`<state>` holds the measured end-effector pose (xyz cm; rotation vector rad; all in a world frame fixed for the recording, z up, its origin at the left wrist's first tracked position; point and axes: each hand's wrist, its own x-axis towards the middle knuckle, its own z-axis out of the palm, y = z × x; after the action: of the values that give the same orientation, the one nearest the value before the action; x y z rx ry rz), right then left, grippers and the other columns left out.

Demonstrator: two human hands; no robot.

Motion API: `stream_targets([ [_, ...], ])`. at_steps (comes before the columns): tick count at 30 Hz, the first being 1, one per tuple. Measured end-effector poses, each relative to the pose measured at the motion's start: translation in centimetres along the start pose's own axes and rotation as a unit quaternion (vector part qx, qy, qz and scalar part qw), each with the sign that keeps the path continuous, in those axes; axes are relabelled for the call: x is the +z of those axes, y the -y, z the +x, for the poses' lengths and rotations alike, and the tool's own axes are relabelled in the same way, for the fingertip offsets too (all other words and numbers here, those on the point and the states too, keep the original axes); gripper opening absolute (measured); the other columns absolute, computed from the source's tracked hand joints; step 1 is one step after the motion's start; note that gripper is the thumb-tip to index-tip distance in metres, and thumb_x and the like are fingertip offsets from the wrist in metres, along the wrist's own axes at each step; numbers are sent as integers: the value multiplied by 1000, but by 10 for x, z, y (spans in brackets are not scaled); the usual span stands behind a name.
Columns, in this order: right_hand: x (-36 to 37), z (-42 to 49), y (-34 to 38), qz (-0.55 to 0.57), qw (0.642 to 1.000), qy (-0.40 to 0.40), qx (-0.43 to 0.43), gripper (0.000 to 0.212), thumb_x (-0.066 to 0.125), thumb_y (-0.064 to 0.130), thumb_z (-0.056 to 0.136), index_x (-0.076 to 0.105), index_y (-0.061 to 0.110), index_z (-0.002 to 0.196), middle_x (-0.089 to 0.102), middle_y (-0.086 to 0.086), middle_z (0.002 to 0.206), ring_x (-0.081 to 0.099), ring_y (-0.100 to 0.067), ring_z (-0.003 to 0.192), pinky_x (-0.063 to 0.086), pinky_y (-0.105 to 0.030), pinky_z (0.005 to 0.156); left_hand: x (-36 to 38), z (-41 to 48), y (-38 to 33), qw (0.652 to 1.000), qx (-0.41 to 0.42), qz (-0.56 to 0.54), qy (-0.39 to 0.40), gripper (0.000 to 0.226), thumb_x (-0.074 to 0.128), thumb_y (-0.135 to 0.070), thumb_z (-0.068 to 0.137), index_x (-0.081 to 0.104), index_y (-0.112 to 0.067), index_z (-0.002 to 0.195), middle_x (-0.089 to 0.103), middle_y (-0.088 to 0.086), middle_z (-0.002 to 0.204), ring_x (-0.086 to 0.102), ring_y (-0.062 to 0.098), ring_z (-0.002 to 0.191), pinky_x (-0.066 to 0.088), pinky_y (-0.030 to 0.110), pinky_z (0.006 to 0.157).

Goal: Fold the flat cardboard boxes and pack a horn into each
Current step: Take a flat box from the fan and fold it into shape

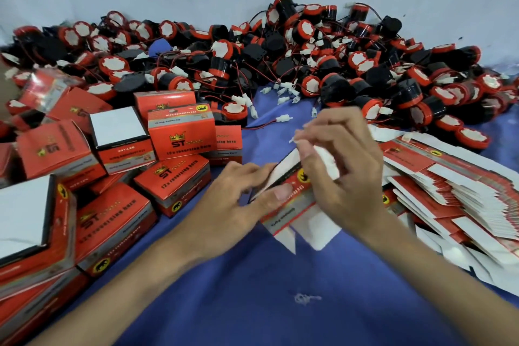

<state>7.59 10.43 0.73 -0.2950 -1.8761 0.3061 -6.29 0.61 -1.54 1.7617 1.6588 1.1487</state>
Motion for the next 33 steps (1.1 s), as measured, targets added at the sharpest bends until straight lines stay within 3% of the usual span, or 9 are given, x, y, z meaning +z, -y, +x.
stream_targets([
  [2,-9,14,-3,-33,999,4,-17,31,49,20,89,64,-5,95,54,-18,98,52,-22,96,41,-26,86,2,2,-1,981,-38,-185,-45,39,49,-57,87,61,-34,116,64,-17,103,53,9,112,41,27,101],
  [5,-14,19,-8,-59,986,95,122,56,50,49,86,52,10,125,51,-7,119,46,-12,111,36,-17,93,8,5,9,908,-71,-396,-118,43,45,-41,90,47,-26,131,59,-10,131,52,9,126,37,36,111],
  [9,-6,21,-16,-10,958,210,195,57,65,37,88,42,23,138,67,6,102,63,-9,89,51,-25,75,11,3,16,959,-101,-263,-20,77,78,-21,76,35,-23,140,62,-9,126,57,1,117,46,23,100],
  [12,1,37,-31,30,955,253,153,42,63,16,91,55,18,132,68,5,106,68,-21,87,54,-31,77,-4,7,23,964,-101,-204,-139,101,85,-34,63,27,-28,145,58,-13,126,57,1,114,50,24,94],
  [16,24,62,-64,269,856,292,331,29,52,37,92,77,22,92,75,-1,94,70,-18,91,53,-38,91,-10,9,32,989,-93,-47,-104,78,88,-32,63,48,-29,130,62,-17,120,57,-4,110,48,30,96],
  [21,114,74,-119,-37,888,358,287,42,56,38,95,57,14,131,60,-8,128,54,-23,120,37,-18,91,-5,9,37,989,-114,-30,-91,83,90,-38,56,49,-24,127,60,-15,122,56,0,112,48,33,97],
  [24,157,69,-131,-59,866,405,287,43,45,33,101,42,22,143,43,-6,147,40,-26,134,29,-36,110,-7,9,36,990,-108,-39,-81,82,90,-31,62,47,-23,131,59,-13,126,56,2,115,47,36,98],
  [28,150,69,-138,-111,883,416,187,44,44,28,101,39,20,144,47,-8,144,47,-29,125,33,-28,99,-6,10,37,991,-102,-32,-87,77,90,-27,62,50,-24,128,60,-15,123,55,-1,113,47,31,98],
  [33,104,67,-135,-135,894,396,159,43,26,18,106,28,6,147,33,-18,149,44,-37,120,34,-46,101,-6,8,34,991,-102,-36,-80,86,80,-51,50,49,-29,127,60,-18,121,55,-6,111,46,22,94],
])
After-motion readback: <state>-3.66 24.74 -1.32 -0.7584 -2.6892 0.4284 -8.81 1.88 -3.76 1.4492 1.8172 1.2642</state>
